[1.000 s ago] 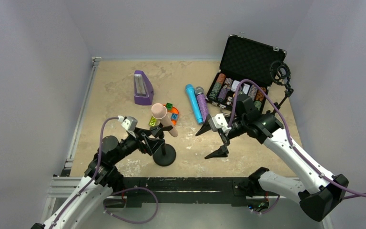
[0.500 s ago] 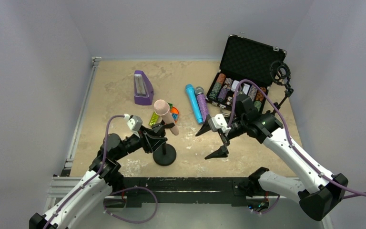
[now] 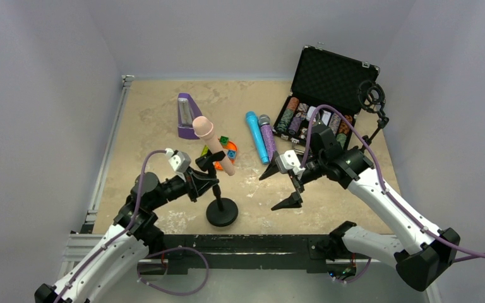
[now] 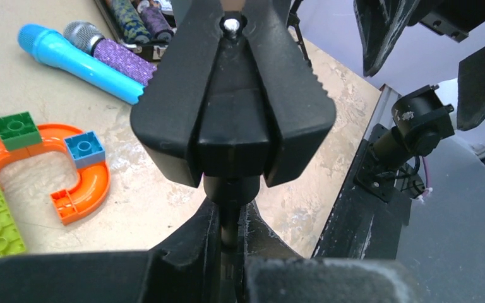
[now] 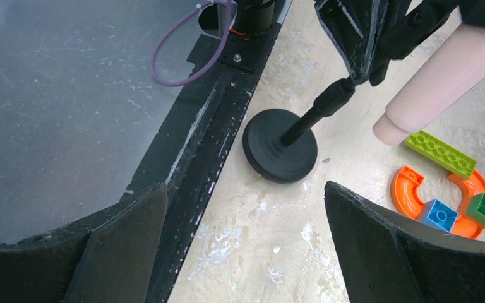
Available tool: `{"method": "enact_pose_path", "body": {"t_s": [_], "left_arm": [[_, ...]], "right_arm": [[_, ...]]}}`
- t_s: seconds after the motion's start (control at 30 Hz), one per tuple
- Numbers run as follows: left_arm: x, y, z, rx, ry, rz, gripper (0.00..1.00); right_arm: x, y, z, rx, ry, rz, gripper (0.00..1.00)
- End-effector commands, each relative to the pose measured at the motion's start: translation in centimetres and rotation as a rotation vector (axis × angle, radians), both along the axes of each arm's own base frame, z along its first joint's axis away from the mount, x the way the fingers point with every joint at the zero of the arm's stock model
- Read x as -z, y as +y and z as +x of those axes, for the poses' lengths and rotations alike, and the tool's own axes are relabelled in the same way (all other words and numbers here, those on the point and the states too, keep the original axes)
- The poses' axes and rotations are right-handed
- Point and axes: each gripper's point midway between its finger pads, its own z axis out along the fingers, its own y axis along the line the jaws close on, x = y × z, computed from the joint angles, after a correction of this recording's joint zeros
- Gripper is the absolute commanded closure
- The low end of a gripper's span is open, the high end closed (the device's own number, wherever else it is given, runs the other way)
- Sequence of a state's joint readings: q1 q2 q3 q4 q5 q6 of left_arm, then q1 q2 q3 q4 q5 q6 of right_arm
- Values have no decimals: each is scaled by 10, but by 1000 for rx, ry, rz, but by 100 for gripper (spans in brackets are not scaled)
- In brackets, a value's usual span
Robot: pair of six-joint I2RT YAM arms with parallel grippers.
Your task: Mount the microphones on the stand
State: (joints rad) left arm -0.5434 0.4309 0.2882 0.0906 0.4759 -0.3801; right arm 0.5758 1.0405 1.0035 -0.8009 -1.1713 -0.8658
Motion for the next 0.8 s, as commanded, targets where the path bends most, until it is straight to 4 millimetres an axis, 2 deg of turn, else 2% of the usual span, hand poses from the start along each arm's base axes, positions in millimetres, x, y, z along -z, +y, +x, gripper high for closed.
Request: {"method": "enact_pose_path", "body": {"t_s": [0.0,0.13,0.27,0.5,0.77], "left_arm": [[-76,9,7,-62,-193,-54,100],[-99,19,14,-127,-213,-40,100],[-112,29,18,-184,-200,-5,100],[-139,59,36,-368,-231,58,100],[-157,86,63,-536,-219,122,100]], "right_arm": [[-9,0,-3,-21,-19,31,3],[-10,0,-3,-20,-24,34,3],[-10,-1,-3,-19,-25,33,3],[-11,-2,-4,-19,-31,36,3],[-11,-2,-4,-19,-32,38,3]]}}
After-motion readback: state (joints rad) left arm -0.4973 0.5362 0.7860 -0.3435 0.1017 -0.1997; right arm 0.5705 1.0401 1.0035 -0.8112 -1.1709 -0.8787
